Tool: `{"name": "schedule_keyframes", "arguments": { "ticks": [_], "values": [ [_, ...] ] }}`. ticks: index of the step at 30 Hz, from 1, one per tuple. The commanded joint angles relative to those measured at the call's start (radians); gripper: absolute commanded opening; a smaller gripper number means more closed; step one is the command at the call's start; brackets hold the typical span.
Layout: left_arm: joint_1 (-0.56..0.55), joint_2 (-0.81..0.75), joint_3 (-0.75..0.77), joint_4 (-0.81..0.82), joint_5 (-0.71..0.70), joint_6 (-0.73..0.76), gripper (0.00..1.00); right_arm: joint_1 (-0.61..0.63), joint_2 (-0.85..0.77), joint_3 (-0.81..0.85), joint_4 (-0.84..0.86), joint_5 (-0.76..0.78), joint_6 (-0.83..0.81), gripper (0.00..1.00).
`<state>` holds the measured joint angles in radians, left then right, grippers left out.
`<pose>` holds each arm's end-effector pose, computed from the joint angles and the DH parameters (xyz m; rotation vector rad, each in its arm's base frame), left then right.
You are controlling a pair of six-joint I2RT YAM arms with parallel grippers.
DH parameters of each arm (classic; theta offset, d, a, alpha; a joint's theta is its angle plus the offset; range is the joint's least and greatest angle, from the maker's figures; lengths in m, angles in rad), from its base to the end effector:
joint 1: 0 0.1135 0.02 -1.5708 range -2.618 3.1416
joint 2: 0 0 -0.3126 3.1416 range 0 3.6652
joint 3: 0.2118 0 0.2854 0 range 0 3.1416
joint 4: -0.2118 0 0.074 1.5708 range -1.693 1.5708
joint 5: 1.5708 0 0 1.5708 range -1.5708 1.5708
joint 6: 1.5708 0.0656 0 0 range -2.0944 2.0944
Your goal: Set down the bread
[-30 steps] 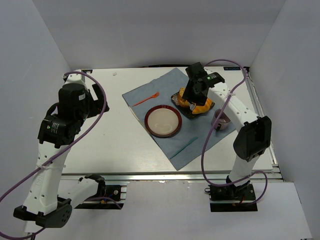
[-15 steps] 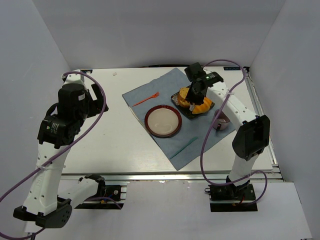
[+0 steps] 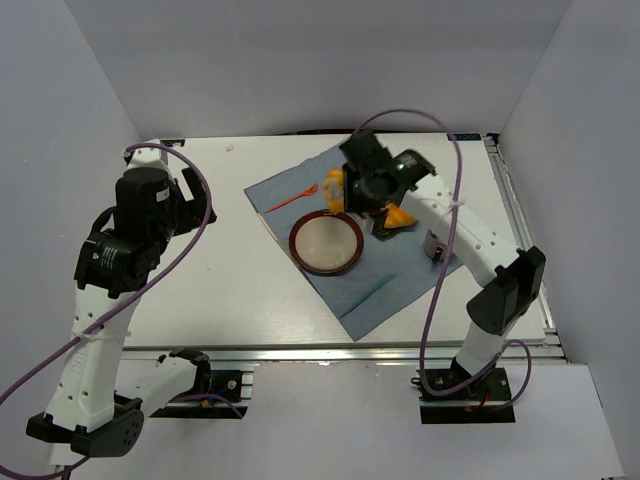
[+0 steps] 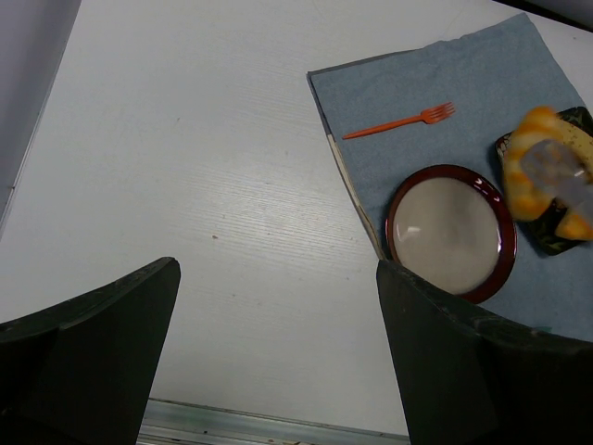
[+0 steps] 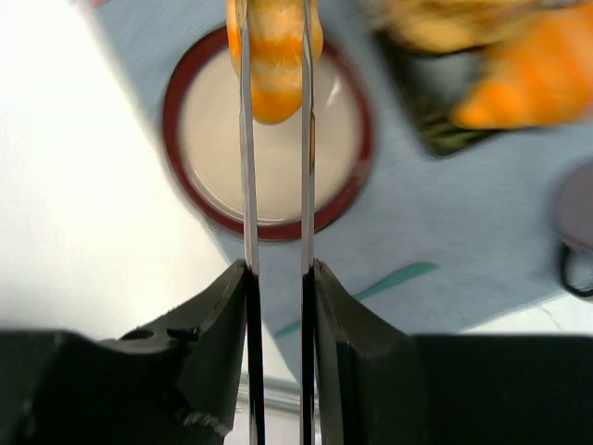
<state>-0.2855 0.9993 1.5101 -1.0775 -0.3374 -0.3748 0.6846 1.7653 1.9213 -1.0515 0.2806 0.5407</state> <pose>0.1785 -0.0298 0.4922 -0.2889 2.0823 -0.0353 0.3465 0.2594 0.4159 -0.0544 2.4291 0.2095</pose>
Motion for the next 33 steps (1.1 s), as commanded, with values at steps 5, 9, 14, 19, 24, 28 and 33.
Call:
{"name": "schedule_keyframes", "arguments": {
  "ticks": [5, 9, 14, 19, 24, 28, 33],
  "values": [
    [-0.004, -0.002, 0.012, -0.018, -0.025, -0.003, 0.98, 0.196, -0.064, -0.235, 0.248, -0.167, -0.119, 0.19],
    [-0.004, -0.001, 0.015, -0.024, -0.031, -0.001, 0.98, 0.217, -0.046, -0.285, 0.304, -0.178, -0.105, 0.18],
    [-0.004, 0.001, 0.018, -0.019, -0.032, 0.005, 0.98, 0.228, -0.009, -0.283, 0.308, -0.163, -0.119, 0.19],
    [-0.004, 0.002, 0.018, -0.013, -0.032, 0.010, 0.98, 0.228, 0.008, -0.294, 0.294, -0.135, -0.125, 0.19],
    [-0.004, 0.004, 0.016, -0.012, -0.034, 0.011, 0.98, 0.228, -0.016, -0.340, 0.280, -0.110, -0.116, 0.20],
    [-0.004, 0.005, 0.015, -0.009, -0.035, 0.013, 0.98, 0.228, -0.044, -0.367, 0.280, -0.092, -0.114, 0.20],
    [-0.004, 0.007, 0.007, -0.006, -0.028, 0.008, 0.98, 0.228, -0.052, -0.389, 0.262, -0.078, -0.116, 0.20]
  ]
}}
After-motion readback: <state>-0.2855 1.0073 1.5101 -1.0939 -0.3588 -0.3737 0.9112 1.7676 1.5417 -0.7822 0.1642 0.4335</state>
